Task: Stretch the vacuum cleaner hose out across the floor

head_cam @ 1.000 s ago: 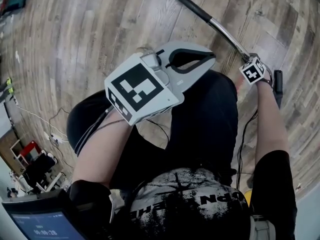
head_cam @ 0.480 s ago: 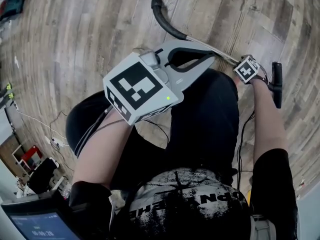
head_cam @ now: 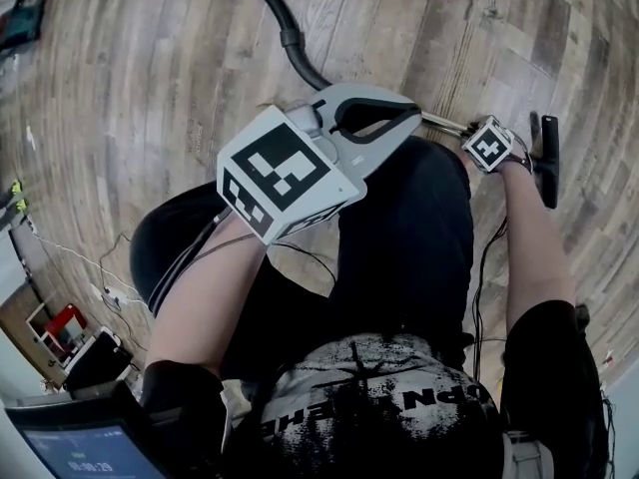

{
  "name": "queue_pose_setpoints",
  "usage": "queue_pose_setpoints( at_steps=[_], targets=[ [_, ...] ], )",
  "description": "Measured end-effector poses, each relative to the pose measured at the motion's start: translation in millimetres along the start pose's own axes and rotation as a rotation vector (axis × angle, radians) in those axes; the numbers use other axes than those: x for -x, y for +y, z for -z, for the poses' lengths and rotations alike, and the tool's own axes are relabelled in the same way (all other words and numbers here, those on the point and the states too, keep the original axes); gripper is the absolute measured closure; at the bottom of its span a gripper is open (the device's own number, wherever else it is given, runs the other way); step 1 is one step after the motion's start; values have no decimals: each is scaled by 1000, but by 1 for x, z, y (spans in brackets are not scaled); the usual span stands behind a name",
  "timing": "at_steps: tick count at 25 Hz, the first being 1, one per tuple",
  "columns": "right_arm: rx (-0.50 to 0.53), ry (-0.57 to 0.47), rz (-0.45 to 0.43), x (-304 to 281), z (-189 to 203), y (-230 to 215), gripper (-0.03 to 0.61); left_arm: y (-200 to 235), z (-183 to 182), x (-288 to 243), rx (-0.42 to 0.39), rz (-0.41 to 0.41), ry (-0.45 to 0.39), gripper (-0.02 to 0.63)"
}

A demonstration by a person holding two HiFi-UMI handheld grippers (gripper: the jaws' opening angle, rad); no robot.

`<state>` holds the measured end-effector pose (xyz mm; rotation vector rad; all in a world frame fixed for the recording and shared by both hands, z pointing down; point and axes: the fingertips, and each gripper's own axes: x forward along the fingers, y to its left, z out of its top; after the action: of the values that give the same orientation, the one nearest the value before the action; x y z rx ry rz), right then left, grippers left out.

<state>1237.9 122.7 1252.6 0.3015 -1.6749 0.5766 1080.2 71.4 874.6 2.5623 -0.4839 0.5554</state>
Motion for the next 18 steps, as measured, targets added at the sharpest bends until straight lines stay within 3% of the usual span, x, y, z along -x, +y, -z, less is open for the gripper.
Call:
queue_pose_setpoints(
  at_steps=[2,4,6,12,18],
  targets=[
    [2,0,-8,6,3,8,446,-3,0,-4,-1,4,8,614],
    [25,-16,69,16,-4,-3,518,1,-1,-3,-1,5,17,614],
    [-18,-15,82,21,-5,-10,574,8,-7,-2,-16,0,15,614],
    [-54,-51,141,44,-36,-23,574,36,-34,15,-41,-2,-37,614],
    [-83,-179,190,104,-122,-19,574,76,-48,50,-90,-2,-38,614]
  ],
)
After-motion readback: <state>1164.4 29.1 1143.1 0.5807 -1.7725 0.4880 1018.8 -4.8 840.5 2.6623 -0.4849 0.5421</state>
